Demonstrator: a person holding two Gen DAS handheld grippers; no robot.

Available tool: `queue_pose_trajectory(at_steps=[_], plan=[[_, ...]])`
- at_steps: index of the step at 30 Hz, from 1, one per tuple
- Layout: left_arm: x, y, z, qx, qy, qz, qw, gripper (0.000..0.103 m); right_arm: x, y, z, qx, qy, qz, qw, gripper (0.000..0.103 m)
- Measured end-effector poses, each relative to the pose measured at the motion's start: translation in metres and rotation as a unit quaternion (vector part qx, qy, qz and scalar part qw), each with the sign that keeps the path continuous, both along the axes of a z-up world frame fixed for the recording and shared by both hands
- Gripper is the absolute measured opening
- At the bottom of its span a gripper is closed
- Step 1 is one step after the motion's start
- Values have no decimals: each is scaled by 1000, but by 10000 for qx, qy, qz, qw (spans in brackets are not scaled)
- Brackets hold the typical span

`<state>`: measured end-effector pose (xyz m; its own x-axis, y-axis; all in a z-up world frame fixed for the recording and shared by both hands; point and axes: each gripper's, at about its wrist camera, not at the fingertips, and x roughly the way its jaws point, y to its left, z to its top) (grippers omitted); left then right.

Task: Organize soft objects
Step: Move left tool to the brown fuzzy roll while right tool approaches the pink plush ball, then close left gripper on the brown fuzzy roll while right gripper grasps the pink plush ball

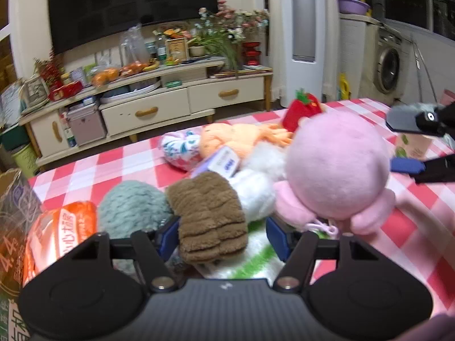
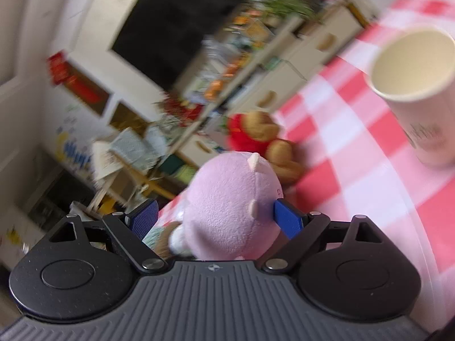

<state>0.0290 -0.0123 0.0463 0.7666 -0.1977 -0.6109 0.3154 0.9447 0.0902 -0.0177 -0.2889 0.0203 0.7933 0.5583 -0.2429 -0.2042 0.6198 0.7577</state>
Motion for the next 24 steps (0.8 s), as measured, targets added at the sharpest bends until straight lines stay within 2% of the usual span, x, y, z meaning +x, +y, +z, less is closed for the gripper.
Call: queue_pose_trajectory(at_steps=[3,7,11,13,15,18,22,24], plan=[[0,-3,-5,194,-57,104,9997,66,4,3,-4,-255,229,-219,9992,103],[7,0,-7,99,-19,346,9993,67,15,11,-15,-485,637,-481,9956,103],[12,2,-8,134,-50,484,9987,66,17,17,-17,-560,614,-638,9945,103],[13,2,-8,123,-62,525,9985,60,15,20,-17,-571,603,-679,9942,103],[12,0,-7,178,-92,568,9982,47,12,21,-16,-624,570,-683,9941,103],[10,1,-4,138,-116,596,9981,44,12,17,-15,-673,542,-621,9943,103],[2,1,6,-42,-222,547,9983,41,13,4,-18,-145,639,-448,9968,103],[-2,0,10,-139,-241,505,9983,40,8,1,-11,81,313,-223,9992,103]])
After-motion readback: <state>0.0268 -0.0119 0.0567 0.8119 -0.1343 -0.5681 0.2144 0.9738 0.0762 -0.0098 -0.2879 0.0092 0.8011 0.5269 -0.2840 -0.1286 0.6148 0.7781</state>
